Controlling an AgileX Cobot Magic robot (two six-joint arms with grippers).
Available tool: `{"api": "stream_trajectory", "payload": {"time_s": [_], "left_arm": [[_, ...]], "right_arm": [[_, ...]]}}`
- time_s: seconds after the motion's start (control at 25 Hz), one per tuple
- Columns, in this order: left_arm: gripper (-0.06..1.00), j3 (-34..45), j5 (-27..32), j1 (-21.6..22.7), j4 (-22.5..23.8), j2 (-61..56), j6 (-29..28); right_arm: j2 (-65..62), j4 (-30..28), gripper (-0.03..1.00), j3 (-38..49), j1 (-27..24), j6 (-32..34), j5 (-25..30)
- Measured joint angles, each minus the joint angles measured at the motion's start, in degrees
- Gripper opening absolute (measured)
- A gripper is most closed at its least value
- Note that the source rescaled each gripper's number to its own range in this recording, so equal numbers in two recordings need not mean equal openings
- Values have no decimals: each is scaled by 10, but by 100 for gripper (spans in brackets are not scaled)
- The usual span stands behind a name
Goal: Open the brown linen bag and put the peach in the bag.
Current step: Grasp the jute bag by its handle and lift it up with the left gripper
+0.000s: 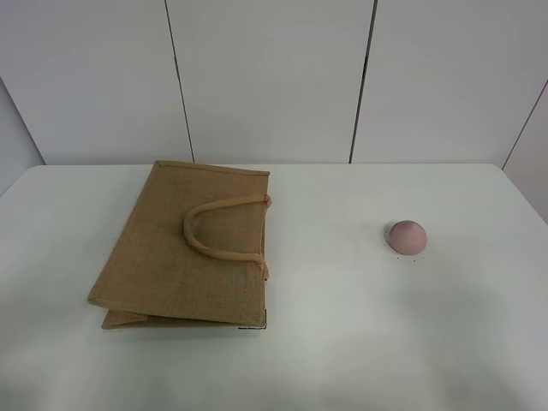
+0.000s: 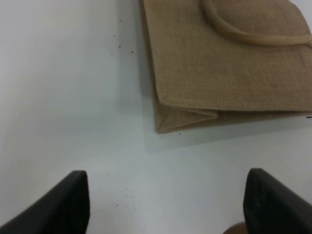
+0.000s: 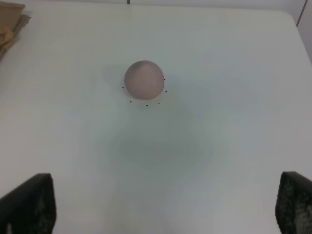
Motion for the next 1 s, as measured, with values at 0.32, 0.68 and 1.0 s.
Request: {"api": "stream_trajectory", "payload": {"time_s": [0.32, 0.68, 1.0], "left_arm": [[93, 0, 0, 0, 0, 0, 0], [93, -91, 20, 0, -1, 109, -28], [100, -212, -12, 0, -1, 411, 0]], "right_arm": [[0, 0, 100, 0, 0, 0, 0], [0, 0, 100, 0, 0, 0, 0], [0, 0, 100, 0, 0, 0, 0]]}}
